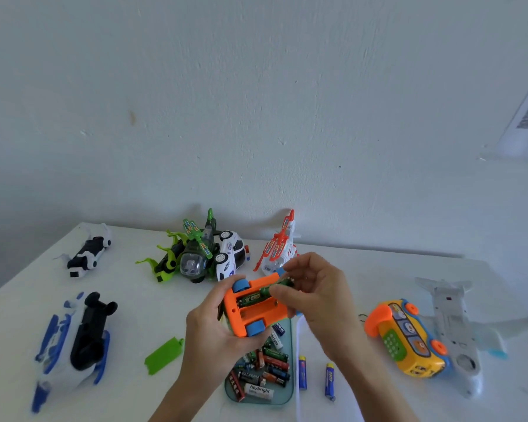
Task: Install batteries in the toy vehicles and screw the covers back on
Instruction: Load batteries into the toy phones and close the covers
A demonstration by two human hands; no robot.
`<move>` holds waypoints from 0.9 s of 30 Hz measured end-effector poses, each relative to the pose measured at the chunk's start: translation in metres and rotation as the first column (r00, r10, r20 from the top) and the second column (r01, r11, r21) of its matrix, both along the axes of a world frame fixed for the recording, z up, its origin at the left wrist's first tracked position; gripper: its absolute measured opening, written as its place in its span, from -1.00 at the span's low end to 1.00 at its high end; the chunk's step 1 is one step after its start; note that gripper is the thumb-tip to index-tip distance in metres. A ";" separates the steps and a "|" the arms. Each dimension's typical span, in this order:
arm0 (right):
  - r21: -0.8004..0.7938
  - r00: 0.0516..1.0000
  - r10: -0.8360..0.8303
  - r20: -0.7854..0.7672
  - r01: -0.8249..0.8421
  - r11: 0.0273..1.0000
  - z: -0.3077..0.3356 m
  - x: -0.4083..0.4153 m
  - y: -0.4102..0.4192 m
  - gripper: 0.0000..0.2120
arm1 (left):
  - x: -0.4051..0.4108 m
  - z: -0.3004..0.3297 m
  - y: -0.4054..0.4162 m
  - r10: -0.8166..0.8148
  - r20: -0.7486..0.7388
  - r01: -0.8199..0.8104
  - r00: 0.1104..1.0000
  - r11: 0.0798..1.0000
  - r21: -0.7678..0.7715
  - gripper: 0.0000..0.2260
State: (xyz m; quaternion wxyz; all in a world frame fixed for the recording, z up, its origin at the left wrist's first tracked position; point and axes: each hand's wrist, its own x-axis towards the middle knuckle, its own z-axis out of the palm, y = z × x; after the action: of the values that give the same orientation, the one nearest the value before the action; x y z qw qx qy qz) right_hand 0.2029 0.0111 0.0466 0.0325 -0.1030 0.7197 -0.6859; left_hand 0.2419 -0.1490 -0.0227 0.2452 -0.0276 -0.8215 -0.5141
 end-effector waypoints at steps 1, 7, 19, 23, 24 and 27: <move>0.026 0.999 -0.024 -0.036 0.025 0.999 -0.001 0.005 -0.004 -0.76 | 0.001 0.001 0.001 -0.003 -0.009 0.003 1.000 1.000 0.017 -0.34; 0.101 0.981 -0.101 -0.163 0.118 0.988 0.004 0.022 -0.016 -0.85 | 0.002 0.000 0.002 0.012 -0.051 -0.010 0.999 0.999 0.036 -0.37; 0.115 0.954 -0.240 -0.182 0.263 0.958 -0.008 0.026 -0.043 -0.73 | 0.006 0.002 -0.014 0.093 -0.089 -0.092 0.992 0.996 0.009 -0.35; 0.154 0.953 -0.221 -0.206 0.255 0.955 -0.018 0.024 -0.057 -0.73 | 0.007 0.003 -0.024 0.132 -0.089 -0.135 0.987 0.991 -0.027 -0.32; 0.161 0.954 -0.208 -0.216 0.245 0.956 -0.021 0.024 -0.061 -0.74 | 0.008 0.004 -0.028 0.138 -0.093 -0.142 0.986 0.989 -0.032 -0.33; 0.224 0.910 -0.182 -0.372 0.278 0.934 -0.029 0.024 -0.077 -0.79 | 0.011 0.005 -0.038 0.172 -0.079 -0.173 0.982 0.985 -0.010 -0.33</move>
State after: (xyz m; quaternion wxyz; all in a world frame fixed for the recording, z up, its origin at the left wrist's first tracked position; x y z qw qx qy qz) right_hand 0.2265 -0.0657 0.0172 -0.1621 -0.1299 0.8083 -0.5509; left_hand 0.2525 -0.1867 -0.0179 0.3207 0.0216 -0.8149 -0.4823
